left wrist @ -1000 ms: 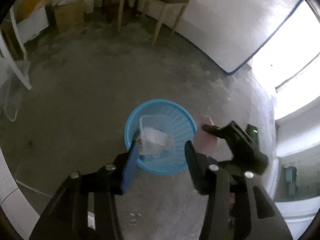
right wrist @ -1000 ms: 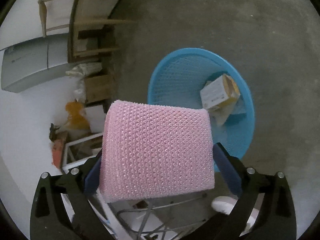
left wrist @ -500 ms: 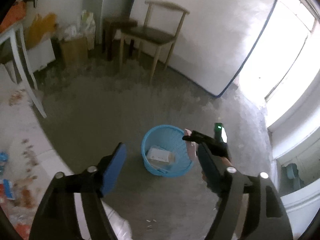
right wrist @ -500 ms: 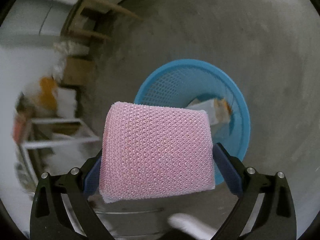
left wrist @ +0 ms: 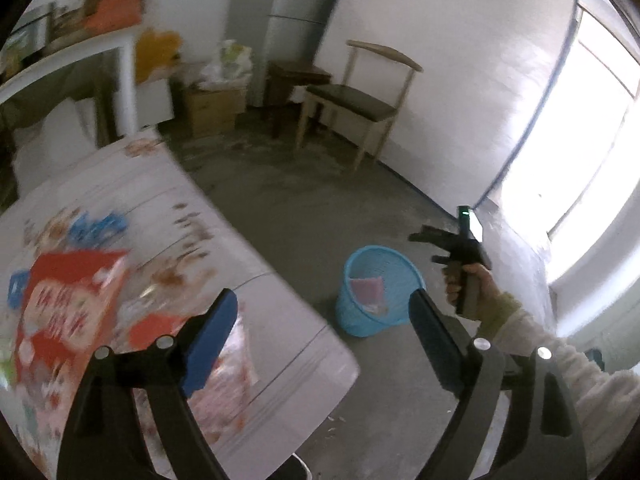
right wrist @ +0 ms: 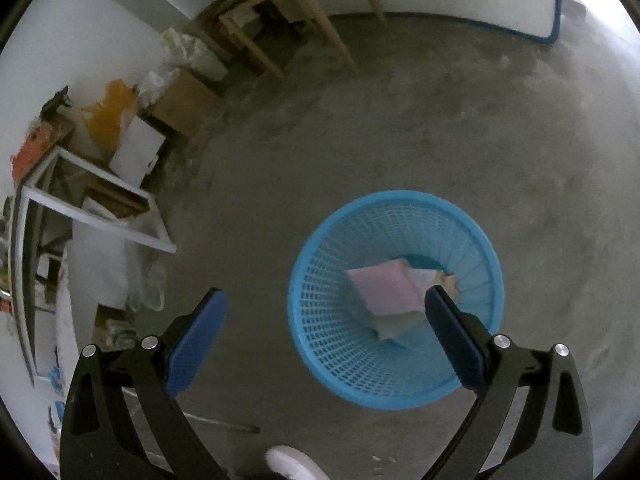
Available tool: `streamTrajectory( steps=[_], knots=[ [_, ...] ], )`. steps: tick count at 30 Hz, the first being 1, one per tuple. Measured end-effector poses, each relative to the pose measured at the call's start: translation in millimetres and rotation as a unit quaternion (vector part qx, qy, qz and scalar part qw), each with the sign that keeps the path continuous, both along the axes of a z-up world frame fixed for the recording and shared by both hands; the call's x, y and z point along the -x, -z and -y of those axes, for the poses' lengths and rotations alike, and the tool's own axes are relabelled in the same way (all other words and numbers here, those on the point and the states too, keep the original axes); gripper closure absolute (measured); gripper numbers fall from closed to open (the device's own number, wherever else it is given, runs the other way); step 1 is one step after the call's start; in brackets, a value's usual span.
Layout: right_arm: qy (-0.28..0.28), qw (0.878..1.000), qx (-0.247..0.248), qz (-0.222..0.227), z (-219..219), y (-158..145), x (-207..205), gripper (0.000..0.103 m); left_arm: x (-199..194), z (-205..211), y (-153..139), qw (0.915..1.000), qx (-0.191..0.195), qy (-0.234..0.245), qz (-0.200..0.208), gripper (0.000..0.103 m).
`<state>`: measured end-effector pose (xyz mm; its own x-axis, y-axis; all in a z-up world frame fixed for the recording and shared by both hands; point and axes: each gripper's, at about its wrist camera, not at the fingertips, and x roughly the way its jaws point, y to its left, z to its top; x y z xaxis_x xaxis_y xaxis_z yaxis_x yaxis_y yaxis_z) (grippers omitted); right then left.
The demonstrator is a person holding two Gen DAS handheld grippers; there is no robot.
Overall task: Collect trash
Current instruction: 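Move both tools back over the table toward the red snack bag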
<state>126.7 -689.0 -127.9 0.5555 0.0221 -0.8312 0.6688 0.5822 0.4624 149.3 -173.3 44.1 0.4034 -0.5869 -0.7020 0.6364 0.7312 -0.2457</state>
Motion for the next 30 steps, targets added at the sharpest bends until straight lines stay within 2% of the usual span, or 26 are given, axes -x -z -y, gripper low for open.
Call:
streamTrajectory(
  steps=[5,10,14,17,21,25,26,28,29,30],
  knots=[
    [-0.008,0.999,0.02,0.044,-23,-28,16,0.008,8,-56,-5,0.9983,0.015,-0.052,0.021,0.018],
    [-0.053,0.993,0.039,0.093,-71,-57,52,0.008,28,-112,11,0.9944,0.0,-0.102,0.026,0.016],
    [-0.086,0.985,0.008,0.146,-119,-87,82,0.008,41,-152,24,0.9901,0.006,-0.139,0.019,0.016],
    [-0.116,0.978,-0.005,0.173,-152,-108,86,0.008,47,-173,30,0.9862,0.014,-0.163,0.027,0.015],
    [-0.204,0.957,0.004,0.207,-213,-144,68,0.008,51,-191,37,0.9838,0.027,-0.174,0.032,0.015],
    [-0.304,0.925,0.076,0.213,-289,-174,50,0.008,62,-198,39,0.9847,0.045,-0.16,0.05,0.015],
    [-0.334,0.912,0.109,0.214,-315,-181,47,0.008,65,-199,40,0.9845,0.048,-0.159,0.055,0.015],
    [-0.366,0.891,0.164,0.211,-354,-185,47,0.008,69,-203,44,0.9836,0.054,-0.162,0.058,0.015],
    [-0.388,0.875,0.203,0.206,-380,-185,47,0.008,70,-204,46,0.983,0.056,-0.165,0.058,0.015],
    [-0.4,0.865,0.226,0.203,-394,-181,46,0.008,71,-207,48,0.9822,0.058,-0.169,0.057,0.015]
  ],
)
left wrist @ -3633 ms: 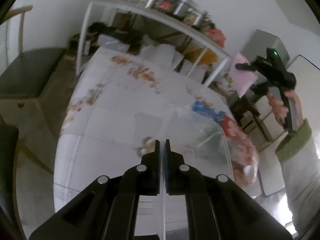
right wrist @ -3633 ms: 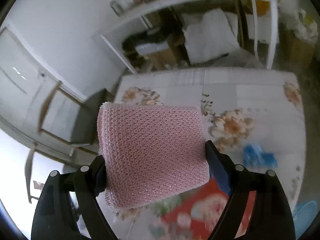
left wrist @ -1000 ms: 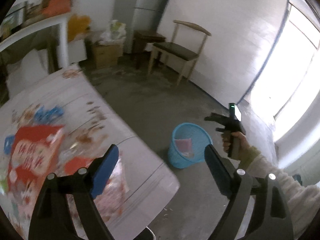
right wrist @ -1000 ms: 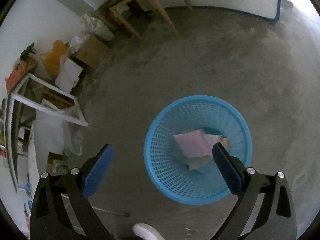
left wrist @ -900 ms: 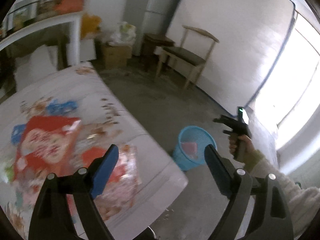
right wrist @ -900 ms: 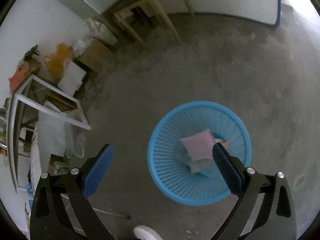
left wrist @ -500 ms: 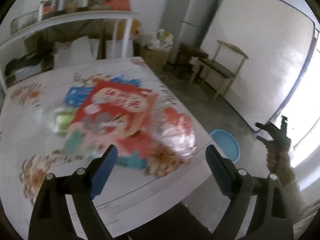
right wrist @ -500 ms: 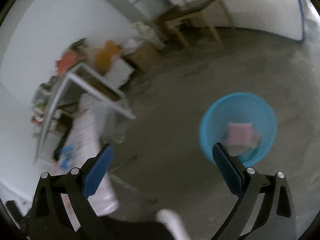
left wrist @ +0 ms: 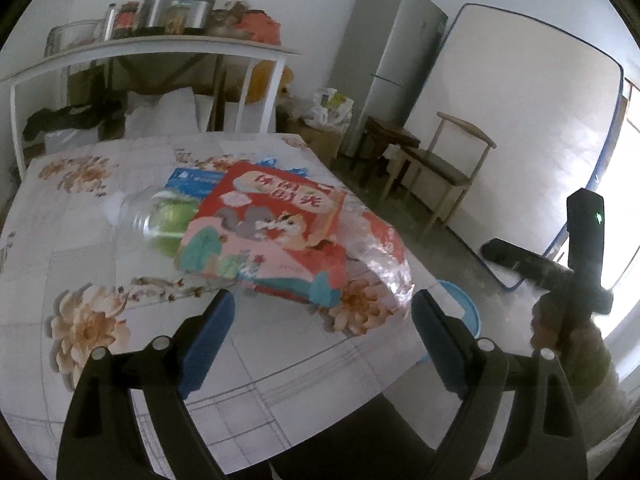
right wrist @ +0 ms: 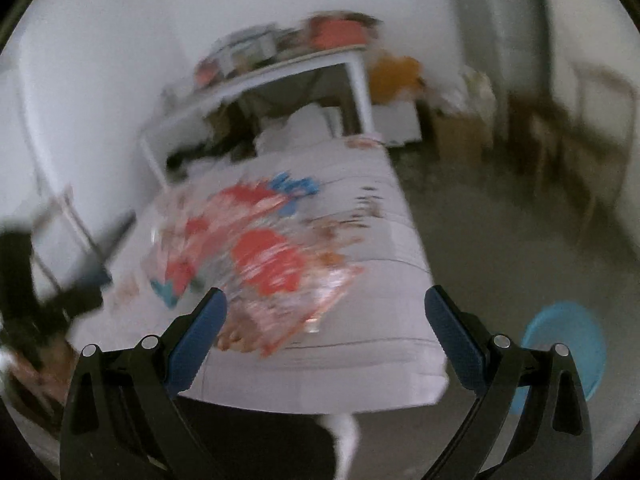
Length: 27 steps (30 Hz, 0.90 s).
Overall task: Collect trash
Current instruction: 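Move both tools back over the table toward the red snack bag, then grasp the clear plastic bag with the right gripper while the left gripper grasps the red snack bag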
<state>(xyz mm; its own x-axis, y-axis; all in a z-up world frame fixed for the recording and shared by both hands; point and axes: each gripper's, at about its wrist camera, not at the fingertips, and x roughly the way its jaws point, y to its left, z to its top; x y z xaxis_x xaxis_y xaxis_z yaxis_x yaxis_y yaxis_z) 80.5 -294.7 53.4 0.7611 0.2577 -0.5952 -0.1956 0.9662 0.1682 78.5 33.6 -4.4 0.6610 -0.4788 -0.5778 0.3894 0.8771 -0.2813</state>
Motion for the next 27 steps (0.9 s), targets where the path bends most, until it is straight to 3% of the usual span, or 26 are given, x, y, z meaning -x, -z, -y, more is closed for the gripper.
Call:
streamTrajectory(
  steps=[4,8,13,15,19,21,27],
  knots=[
    [-0.026,0.993,0.117,0.019,-66,19,2,0.014,0,-16,7,0.9998,0.008,-0.019,0.0,0.018],
    [-0.011,0.969,0.245,0.04,-112,40,-13,0.02,-3,-31,11,0.9992,0.013,-0.038,0.002,0.022],
    [0.015,0.948,0.316,0.04,-127,60,-28,0.033,-8,-50,19,0.9981,0.028,-0.054,-0.01,0.032],
    [0.033,0.94,0.338,0.037,-129,67,-33,0.046,-10,-55,23,0.9977,0.035,-0.057,-0.016,0.035],
    [0.048,0.938,0.343,0.023,-134,75,-41,0.072,-12,-62,26,0.9972,0.046,-0.055,-0.022,0.04],
    [0.059,0.94,0.336,0.019,-132,73,-40,0.093,-13,-64,26,0.9967,0.054,-0.056,-0.023,0.042],
    [0.09,0.96,0.264,0.011,-112,51,-38,0.102,-21,-70,26,0.9951,0.076,-0.056,-0.03,0.044]
  ],
)
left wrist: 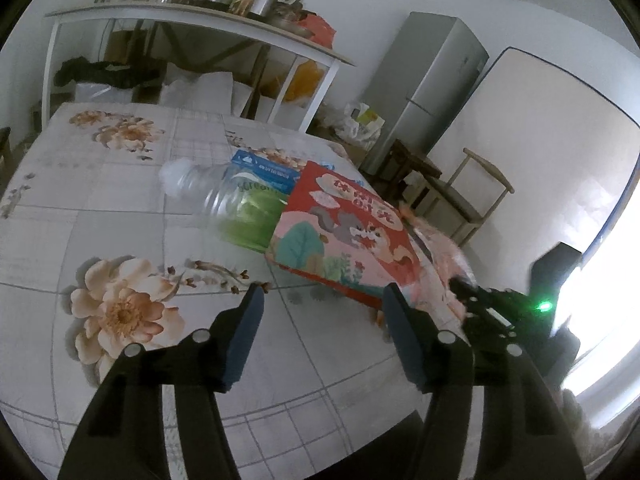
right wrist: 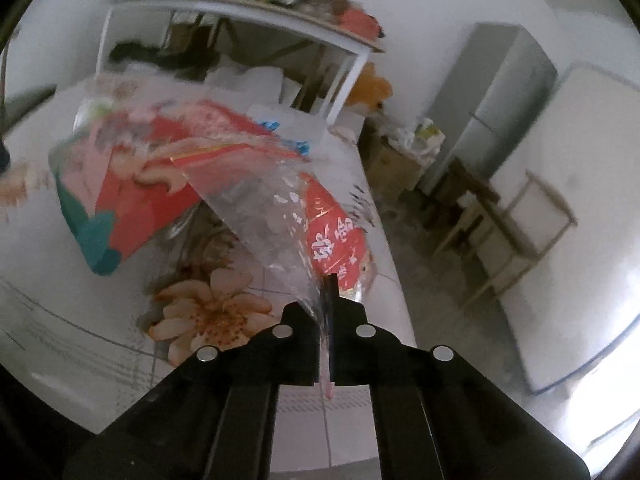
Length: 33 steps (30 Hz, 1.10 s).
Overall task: Collect trash
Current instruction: 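Grasp the clear plastic bag with the right gripper while the left gripper grasps the red snack bag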
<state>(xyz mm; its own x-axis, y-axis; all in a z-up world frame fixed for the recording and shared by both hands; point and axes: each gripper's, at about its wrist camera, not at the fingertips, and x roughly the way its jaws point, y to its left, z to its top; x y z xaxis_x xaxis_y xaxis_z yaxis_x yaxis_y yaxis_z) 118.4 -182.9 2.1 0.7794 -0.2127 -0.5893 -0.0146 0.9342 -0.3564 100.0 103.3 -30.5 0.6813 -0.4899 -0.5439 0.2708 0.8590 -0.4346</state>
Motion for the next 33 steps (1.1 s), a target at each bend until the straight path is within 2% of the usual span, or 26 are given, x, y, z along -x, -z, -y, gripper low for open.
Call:
streamTrajectory(
  steps=[5,8,12,15,17,20,22,28,33],
  knots=[
    [0.029,0.996,-0.086,0.011,29,-27,2,0.103,-18,-5,3,0.9995,0.027,-0.008,-0.017,0.047],
    [0.038,0.986,-0.164,0.014,51,-42,1,0.103,-31,-12,6,0.9977,0.056,-0.021,-0.033,0.048],
    [0.033,0.974,-0.224,0.012,62,-51,2,0.103,-52,-17,12,0.9944,0.081,-0.034,-0.06,0.05],
    [0.023,0.963,-0.267,0.001,65,-51,-1,0.103,-62,-14,18,0.9929,0.081,-0.025,-0.084,0.057],
    [0.017,0.956,-0.291,-0.008,63,-47,-1,0.103,-68,-14,25,0.9897,0.095,-0.019,-0.106,0.064],
    [0.013,0.95,-0.312,-0.021,60,-42,-7,0.103,-69,-14,30,0.9865,0.113,-0.018,-0.117,0.074],
    [0.013,0.947,-0.319,-0.027,60,-41,-8,0.103,-67,-14,29,0.9863,0.119,-0.012,-0.113,0.087],
    [0.014,0.943,-0.329,-0.04,58,-35,-6,0.103,-57,-8,18,0.9881,0.122,0.011,-0.093,0.095],
    [0.025,0.948,-0.318,-0.023,63,-42,3,0.103,-36,10,4,0.9894,0.115,0.049,-0.073,0.1]
  ],
)
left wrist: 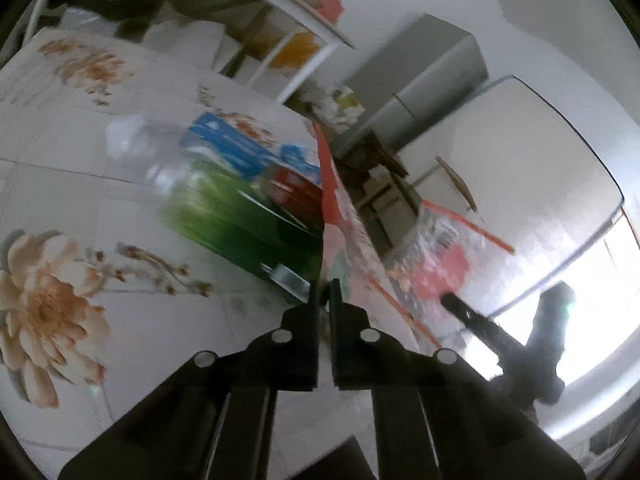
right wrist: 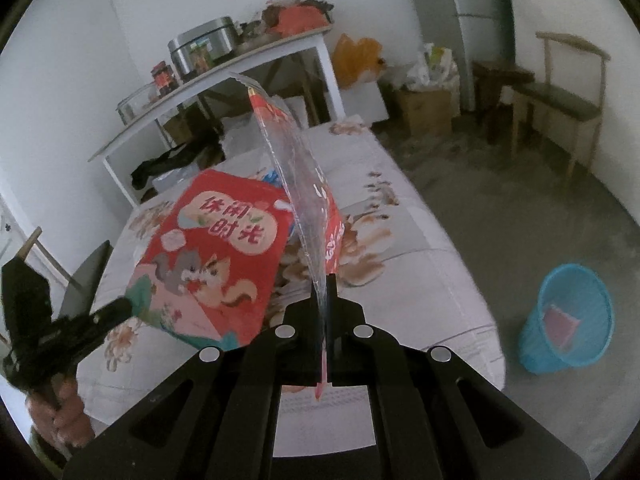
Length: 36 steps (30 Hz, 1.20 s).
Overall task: Collect trash
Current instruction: 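Grasp the clear plastic bag with the right gripper while the left gripper grasps the red snack bag, then carry both bags to the blue wastebasket and open both grippers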
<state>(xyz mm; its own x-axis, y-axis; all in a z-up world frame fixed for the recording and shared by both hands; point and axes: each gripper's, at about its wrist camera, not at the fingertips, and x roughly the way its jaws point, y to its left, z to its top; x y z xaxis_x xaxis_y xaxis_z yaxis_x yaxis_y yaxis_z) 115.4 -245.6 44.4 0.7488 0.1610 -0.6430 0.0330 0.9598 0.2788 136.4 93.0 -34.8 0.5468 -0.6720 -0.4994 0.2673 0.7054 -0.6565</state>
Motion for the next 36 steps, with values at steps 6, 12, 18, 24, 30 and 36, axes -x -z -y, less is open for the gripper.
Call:
streamTrajectory(
  steps=[6,12,18,24,30,36],
  knots=[
    [0.002,1.0,-0.013,0.01,11,-8,15,0.103,42,31,-5,0.9975,-0.055,0.035,0.026,0.1],
    [-0.036,0.999,-0.025,-0.007,2,1,24,0.103,66,50,14,0.9948,-0.067,0.077,-0.006,0.098],
    [-0.041,0.999,-0.023,-0.025,-3,16,24,0.103,64,56,22,0.9933,-0.054,0.099,-0.026,0.082],
    [-0.037,0.997,-0.053,-0.042,7,27,20,0.103,35,51,22,0.9947,-0.017,0.089,-0.049,0.064],
    [-0.033,0.996,-0.061,-0.049,10,31,21,0.103,10,51,22,0.9933,0.035,0.09,-0.063,0.058],
    [-0.032,0.996,-0.067,-0.055,13,34,20,0.103,-13,63,22,0.993,0.036,0.09,-0.067,0.059]
  ],
)
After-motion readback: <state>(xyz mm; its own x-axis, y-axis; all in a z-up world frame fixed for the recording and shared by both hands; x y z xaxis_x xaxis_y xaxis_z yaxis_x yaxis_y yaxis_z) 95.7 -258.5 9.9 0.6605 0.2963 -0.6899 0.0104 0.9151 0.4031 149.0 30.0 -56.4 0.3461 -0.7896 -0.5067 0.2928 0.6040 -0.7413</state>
